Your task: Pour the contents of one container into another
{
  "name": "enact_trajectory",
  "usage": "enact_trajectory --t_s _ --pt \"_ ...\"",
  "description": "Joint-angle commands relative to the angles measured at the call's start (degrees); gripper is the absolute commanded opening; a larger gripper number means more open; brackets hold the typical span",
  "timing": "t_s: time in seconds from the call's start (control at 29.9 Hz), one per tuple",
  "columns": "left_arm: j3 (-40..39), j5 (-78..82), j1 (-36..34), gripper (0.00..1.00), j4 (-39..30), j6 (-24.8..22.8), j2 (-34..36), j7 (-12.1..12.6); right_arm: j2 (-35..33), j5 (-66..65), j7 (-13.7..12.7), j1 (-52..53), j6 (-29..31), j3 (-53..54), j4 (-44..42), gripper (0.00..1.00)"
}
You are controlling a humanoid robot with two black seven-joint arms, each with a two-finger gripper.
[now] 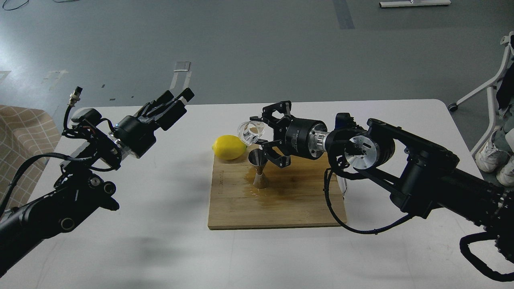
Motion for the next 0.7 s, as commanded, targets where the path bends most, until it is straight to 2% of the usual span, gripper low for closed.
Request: enact_trajectory --t_s 0.0,0.67 --pt "0.0 -0.09 0.0 0.98 0.0 0.0 -0.01 0.0 0.05 -2.49 0.63 0.13 0.08 -0.03 0.1 0.24" --pt "0.0 -0.09 -0.44 0.98 0.0 0.0 -0.01 0.0 0.05 -6.88 1.6 0.66 1.05 -0.29 0.36 0.24"
